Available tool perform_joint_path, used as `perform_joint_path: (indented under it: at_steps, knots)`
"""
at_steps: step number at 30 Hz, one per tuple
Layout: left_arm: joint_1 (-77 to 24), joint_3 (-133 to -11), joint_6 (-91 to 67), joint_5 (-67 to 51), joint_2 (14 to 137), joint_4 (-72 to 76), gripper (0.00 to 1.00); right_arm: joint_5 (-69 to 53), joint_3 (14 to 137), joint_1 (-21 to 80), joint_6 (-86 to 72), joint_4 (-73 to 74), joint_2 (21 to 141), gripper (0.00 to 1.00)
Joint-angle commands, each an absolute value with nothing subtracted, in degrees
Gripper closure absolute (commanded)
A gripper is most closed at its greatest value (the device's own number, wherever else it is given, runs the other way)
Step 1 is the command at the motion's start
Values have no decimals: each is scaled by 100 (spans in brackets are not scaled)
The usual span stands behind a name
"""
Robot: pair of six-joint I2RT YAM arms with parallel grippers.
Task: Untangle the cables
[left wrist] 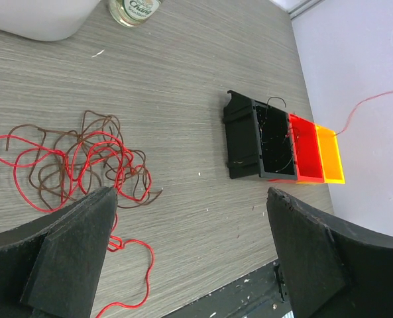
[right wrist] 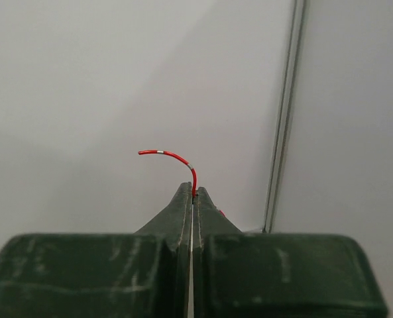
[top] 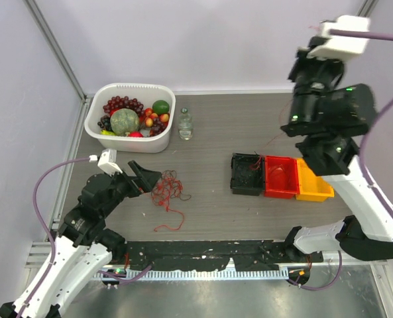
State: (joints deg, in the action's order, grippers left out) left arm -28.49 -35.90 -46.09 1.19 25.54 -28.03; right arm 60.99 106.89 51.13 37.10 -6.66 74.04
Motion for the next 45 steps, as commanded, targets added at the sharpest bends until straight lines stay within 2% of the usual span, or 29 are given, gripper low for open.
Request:
perform_joint_path:
  at_steps: [1,4,7,15,20,22,32,34,39,45]
  knots:
    - [-2839,-3849,-4623,-139,2470,-2795,0,6074,11706,5080,4025,-862,7461,99]
    - [-2839,-3902,-4614,-176,2513,-2786,0,6020,12285,5089,4323,-782,7742,99]
    - [-2839,-3981,-4614,-228,2566,-2839,0,6161,12262,5071,4684,-992,7718,99]
    - [-2830,-4069,-4667,-360,2575,-2839,0,6415,9321,4896,4000,-1459,6462,99]
    - [-2839,-4104,-4641,-360,2540,-2944,0,6478,8078,4677,3226,-1266,5802,99]
    - [-2839,-4122,-4623,-360,2575,-2953,0,6416,8120,4519,3129,-1100,5905,99]
    - [-2839,-4122,-4702,-466,2698,-2769,0,6065,10957,4447,3384,-387,7012,99]
    - [-2839,-4148,-4667,-431,2672,-2804,0,6012,11117,4447,3445,-369,7136,99]
    - [-2839,-4236,-4570,-395,2733,-2900,0,5906,11005,4369,3516,-615,7225,99]
    - [-2839,-4228,-4579,-431,2699,-2918,0,5897,9995,3913,3138,-642,7014,99]
